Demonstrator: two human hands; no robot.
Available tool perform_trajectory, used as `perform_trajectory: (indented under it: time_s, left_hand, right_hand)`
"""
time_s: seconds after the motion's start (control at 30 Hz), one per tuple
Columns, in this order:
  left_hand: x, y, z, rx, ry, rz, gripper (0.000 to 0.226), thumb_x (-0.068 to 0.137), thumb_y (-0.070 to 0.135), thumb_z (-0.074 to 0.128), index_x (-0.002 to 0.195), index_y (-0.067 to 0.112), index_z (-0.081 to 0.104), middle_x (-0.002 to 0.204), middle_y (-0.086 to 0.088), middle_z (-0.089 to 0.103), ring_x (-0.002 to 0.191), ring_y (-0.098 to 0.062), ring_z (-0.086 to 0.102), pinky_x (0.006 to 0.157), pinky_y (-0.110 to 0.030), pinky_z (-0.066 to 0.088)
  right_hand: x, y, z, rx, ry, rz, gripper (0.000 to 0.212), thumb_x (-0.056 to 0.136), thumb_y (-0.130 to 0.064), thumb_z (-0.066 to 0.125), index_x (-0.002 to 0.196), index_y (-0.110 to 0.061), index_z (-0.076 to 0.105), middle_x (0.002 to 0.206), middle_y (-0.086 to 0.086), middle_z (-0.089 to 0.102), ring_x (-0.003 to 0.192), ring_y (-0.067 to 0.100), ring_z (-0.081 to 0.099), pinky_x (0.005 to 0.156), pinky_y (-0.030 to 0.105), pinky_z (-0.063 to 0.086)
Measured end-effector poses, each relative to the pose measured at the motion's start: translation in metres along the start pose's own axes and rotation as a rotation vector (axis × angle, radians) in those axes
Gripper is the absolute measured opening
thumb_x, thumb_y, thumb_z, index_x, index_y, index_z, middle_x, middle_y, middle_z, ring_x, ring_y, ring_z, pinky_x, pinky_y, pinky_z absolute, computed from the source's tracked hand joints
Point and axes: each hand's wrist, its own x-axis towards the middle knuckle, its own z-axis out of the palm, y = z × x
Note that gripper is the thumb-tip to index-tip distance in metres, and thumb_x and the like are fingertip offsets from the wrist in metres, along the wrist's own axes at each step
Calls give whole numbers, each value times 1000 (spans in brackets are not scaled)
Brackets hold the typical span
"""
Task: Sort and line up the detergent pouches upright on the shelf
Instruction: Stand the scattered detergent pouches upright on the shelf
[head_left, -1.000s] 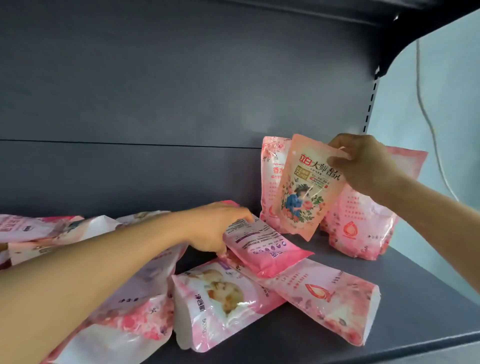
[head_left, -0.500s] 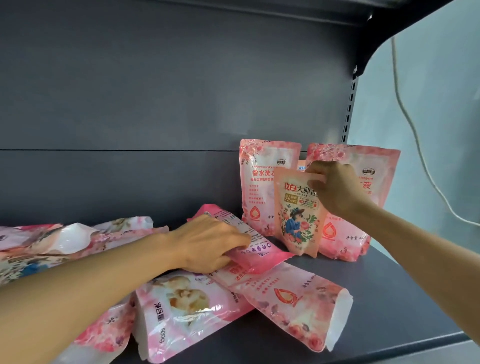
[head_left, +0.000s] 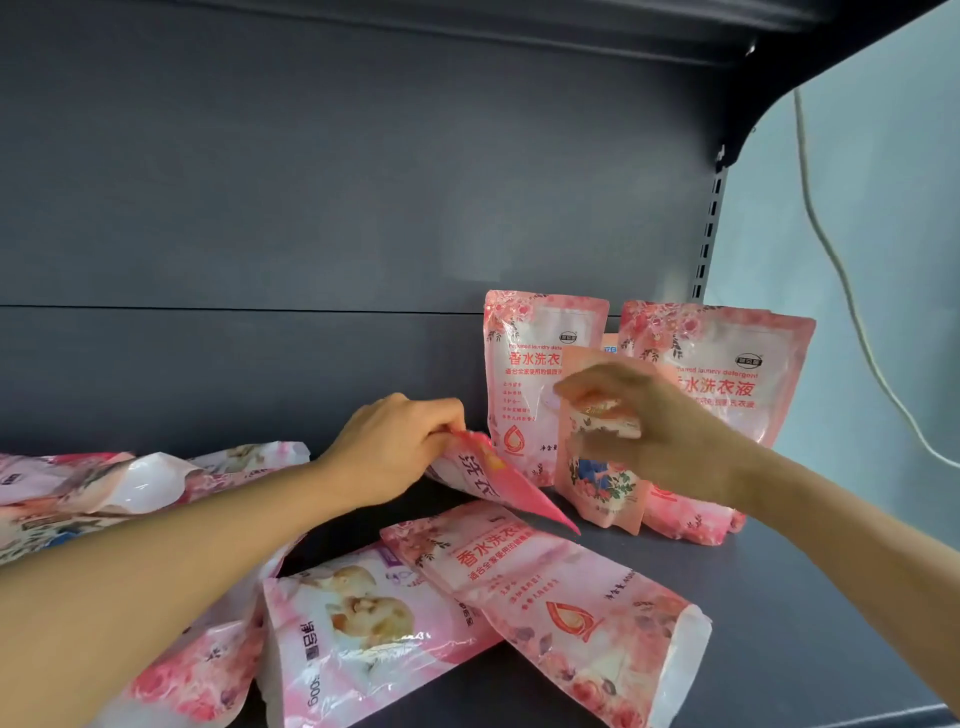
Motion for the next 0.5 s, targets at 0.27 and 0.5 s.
perform_trajectory:
  time_s: [0.27,0.5]
  left_hand:
    - [26,-10,-17,-246,262,-175,32,93,19,56,62,27,53,51,10,52,45,-5,44,52,-25,36]
    - [55,-43,-31,-542,336,-480,28,95,17,54,68,15,60,90,-15,70,92,-33,66,86,-50,54]
  right_hand:
    - [22,-4,32,-184,-49,110,8,88,-9,59,83,-16,59,82,-2,64,66,1,61,57,11,44]
    - [100,-18,14,-184,329,103,26,91,-2,47,75,-4,66,69,12,69,66,26,67,60,31,55]
